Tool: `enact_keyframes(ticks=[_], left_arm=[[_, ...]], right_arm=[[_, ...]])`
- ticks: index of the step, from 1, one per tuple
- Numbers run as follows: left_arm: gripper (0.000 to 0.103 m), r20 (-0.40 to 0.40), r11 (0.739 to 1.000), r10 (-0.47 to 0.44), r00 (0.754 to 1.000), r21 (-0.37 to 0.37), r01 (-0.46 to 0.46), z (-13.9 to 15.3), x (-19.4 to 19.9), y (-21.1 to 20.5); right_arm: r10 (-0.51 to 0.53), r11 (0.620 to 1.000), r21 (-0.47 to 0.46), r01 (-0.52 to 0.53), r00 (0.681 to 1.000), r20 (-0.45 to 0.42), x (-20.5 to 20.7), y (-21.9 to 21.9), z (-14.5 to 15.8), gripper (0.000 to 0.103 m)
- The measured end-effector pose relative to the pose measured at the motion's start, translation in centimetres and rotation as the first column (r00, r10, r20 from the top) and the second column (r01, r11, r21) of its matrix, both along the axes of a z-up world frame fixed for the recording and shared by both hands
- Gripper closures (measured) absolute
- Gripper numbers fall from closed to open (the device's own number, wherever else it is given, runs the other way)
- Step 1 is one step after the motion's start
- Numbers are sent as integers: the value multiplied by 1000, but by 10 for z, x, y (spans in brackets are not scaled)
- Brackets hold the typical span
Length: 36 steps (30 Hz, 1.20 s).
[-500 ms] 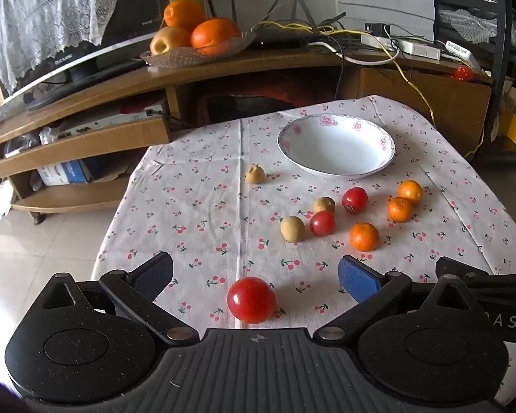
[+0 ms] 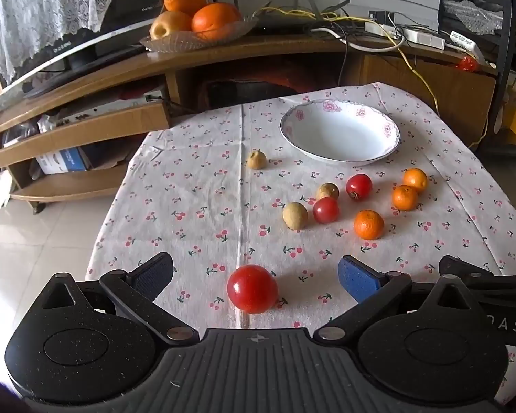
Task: Organize fruits
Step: 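Move left tool toward the large red tomato while right tool approaches the small red tomato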
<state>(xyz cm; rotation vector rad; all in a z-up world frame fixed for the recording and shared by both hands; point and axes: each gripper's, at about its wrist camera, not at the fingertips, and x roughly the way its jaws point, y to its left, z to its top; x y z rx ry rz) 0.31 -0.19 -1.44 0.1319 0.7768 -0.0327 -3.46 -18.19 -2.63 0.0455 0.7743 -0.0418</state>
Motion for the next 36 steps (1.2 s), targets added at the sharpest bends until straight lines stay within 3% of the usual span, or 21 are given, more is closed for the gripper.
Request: enact_keyframes(ticks=[36], left_arm=[[1, -6, 1000, 6, 1000, 19, -6, 3, 1, -1]], right_arm=[[8, 1000, 29, -8, 1000, 1, 0, 0, -3, 0]])
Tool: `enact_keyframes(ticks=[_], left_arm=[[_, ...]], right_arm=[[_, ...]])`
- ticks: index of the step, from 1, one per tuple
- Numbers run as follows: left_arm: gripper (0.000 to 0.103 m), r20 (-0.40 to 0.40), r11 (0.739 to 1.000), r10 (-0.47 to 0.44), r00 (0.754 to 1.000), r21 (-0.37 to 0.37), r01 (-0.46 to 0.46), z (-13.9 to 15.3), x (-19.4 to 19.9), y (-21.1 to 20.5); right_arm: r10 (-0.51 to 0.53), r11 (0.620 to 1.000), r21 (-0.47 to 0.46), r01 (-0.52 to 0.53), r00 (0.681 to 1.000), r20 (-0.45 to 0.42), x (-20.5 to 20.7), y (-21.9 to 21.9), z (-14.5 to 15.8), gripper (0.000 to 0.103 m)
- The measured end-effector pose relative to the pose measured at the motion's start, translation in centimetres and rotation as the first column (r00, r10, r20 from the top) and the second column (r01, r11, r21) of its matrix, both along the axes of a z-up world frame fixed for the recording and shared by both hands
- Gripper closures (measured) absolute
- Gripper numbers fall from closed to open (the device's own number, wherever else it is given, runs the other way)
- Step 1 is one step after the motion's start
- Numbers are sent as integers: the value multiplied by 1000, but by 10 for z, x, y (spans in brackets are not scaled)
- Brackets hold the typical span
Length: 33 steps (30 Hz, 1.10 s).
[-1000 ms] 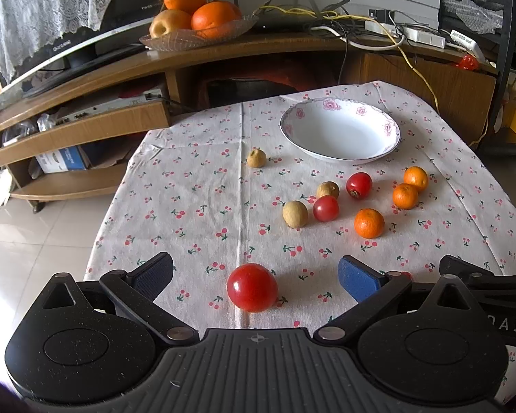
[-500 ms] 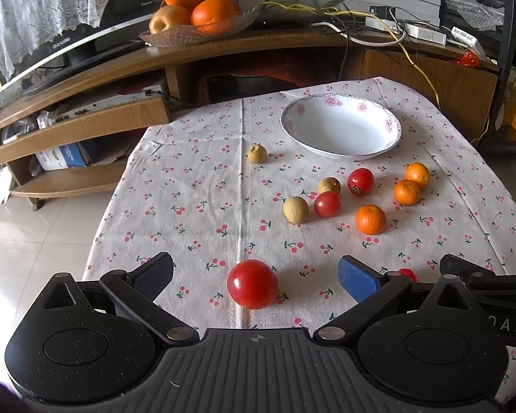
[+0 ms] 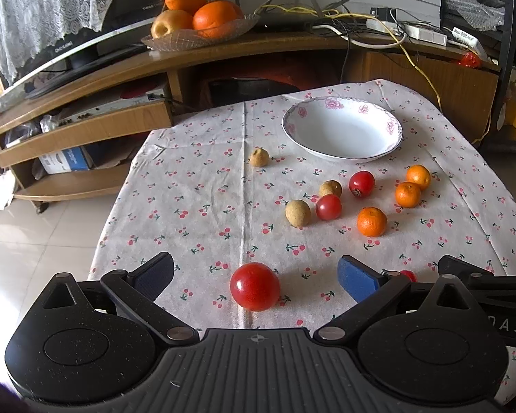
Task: Organize fruits
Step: 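Move left tool toward the large red tomato while right tool approaches the small red tomato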
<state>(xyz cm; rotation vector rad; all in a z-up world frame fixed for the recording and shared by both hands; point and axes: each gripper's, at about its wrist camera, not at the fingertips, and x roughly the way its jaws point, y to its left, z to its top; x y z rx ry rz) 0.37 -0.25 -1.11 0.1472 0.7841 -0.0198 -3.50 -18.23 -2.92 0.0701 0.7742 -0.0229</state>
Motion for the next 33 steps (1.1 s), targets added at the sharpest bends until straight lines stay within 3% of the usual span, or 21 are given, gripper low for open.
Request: enact_keyframes(ticks=[33], left_arm=[[3, 35, 997, -29, 999, 76, 27, -6, -1, 3]], right_arm=[[58, 997, 46, -57, 998, -21, 7, 7, -11, 3]])
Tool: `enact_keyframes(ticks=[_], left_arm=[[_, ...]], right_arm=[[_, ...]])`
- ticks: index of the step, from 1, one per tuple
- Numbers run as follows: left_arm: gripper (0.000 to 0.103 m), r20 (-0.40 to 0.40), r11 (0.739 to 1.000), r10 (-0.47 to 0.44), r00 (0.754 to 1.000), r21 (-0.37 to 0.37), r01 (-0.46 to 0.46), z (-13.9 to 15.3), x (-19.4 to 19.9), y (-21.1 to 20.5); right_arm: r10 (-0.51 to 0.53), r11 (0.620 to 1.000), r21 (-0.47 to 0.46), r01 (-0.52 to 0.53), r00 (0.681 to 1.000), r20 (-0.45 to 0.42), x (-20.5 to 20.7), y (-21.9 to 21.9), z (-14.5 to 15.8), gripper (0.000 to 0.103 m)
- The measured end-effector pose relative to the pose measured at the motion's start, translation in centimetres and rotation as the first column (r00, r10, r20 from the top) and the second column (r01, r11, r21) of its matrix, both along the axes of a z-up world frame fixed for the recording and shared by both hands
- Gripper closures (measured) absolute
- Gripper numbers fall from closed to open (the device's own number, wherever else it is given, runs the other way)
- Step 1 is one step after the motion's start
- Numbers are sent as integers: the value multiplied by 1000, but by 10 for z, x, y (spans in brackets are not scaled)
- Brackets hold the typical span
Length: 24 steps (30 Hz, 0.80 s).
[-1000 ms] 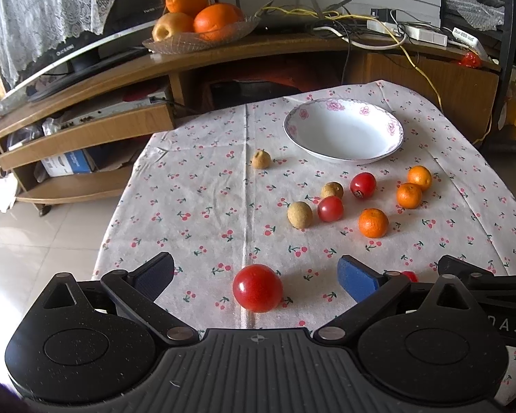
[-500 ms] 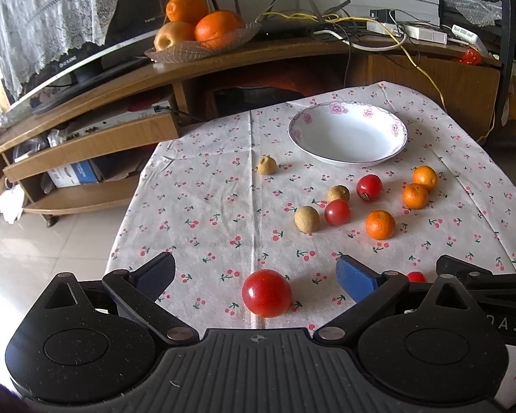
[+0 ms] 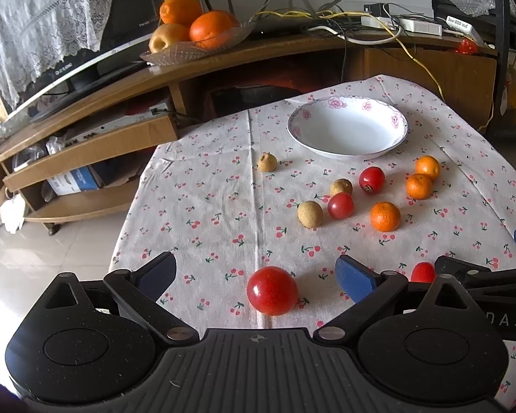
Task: Organize fruits
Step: 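Move left tool toward the large red tomato while right tool approaches the small red tomato, then close left tool on the large red tomato while right tool grasps the small red tomato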
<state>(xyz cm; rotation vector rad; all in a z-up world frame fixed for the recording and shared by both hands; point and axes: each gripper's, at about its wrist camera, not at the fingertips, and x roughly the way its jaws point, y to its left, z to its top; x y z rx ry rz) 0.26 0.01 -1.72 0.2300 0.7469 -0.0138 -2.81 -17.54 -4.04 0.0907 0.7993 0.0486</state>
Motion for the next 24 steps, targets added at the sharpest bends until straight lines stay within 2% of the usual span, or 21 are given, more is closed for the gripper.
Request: enact_keyframes(ticks=[14, 17, 20, 24], left_arm=[[4, -52, 999, -27, 998, -30, 26, -13, 3, 9], [5, -65, 999, -27, 998, -47, 24, -17, 6, 13], [5, -60, 994, -51, 997, -97, 45, -17, 6, 18], [5, -67, 994, -52, 996, -98, 45, -22, 11, 19]], right_arm=[[88, 996, 13, -88, 995, -43, 3, 9, -11, 9], [111, 994, 14, -110, 991, -69, 9, 12, -16, 18], [137, 991, 18, -136, 986, -98, 15, 16, -23, 26], [160, 987, 20, -159, 980, -121, 21, 21, -30, 35]])
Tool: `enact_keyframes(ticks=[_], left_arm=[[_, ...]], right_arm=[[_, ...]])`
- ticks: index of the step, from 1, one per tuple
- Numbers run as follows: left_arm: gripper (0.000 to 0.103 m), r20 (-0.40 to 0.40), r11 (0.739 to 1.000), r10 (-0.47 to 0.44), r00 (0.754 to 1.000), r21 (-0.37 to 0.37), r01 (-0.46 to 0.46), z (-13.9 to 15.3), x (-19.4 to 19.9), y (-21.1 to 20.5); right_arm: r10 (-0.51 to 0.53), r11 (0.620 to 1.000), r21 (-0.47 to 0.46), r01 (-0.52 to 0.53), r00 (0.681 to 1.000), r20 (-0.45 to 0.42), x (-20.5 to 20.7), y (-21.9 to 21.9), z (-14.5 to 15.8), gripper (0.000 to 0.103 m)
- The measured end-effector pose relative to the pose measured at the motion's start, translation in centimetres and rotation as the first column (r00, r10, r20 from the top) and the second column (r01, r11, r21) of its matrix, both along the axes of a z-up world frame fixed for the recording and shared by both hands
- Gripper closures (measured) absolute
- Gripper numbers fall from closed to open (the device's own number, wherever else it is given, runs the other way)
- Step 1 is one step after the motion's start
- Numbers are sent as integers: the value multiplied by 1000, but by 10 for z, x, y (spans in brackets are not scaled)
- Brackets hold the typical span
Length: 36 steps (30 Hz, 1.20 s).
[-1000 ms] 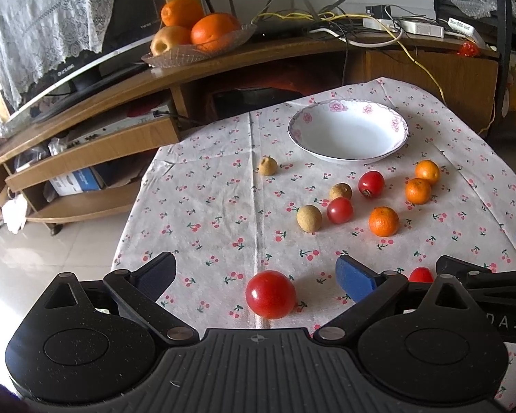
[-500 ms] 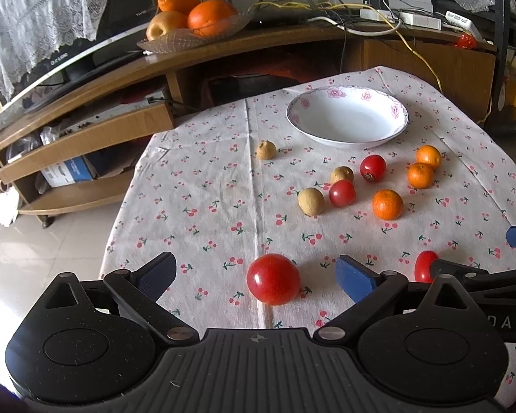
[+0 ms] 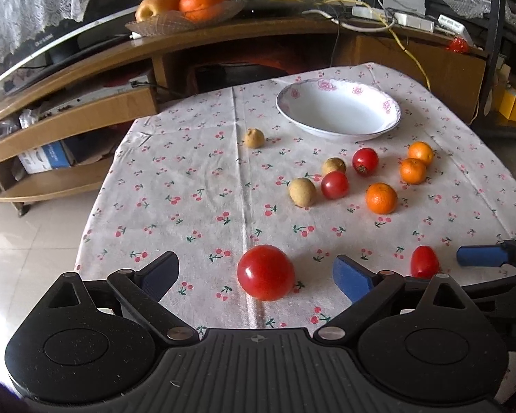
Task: Organize fruits
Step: 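Close left tool on the large red tomato while right tool grasps the small red tomato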
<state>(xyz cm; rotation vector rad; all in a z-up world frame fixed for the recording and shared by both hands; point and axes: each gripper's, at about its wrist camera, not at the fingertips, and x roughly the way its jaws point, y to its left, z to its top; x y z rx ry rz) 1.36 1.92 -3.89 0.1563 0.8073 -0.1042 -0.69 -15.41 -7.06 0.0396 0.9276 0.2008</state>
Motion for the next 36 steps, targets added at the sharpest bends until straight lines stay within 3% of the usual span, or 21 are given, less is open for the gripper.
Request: enact_keyframes(ticks=[8, 13, 19, 23, 29, 33, 36], left_arm=[[17, -39, 1000, 0, 999, -1, 0, -12, 14, -1], [26, -86, 1000, -1, 996, 0, 1, -22, 20, -3], [32, -148, 998, 1, 989, -64, -11, -30, 27, 1], [32, -143, 998, 3, 990, -59, -12, -31, 30, -2], [39, -125, 999, -27, 992, -33, 23, -30, 29, -9], [49, -123, 998, -40, 992, -47, 35, -29, 28, -8], [50, -126, 998, -46, 991, -53, 40, -30, 29, -8]], right_arm=[[38, 998, -47, -36, 999, 32, 3, 4, -1, 54], [57, 997, -55, -55, 998, 33, 2, 5, 0, 57], [64, 997, -35, -63, 997, 36, 2, 3, 1, 62], [66, 998, -26, -65, 997, 39, 3, 2, 0, 63], [69, 997, -31, -67, 996, 50, 3, 3, -1, 63], [71, 997, -38, -69, 996, 51, 3, 4, -1, 63], [82, 995, -56, -80, 995, 47, 0, 5, 0, 63]])
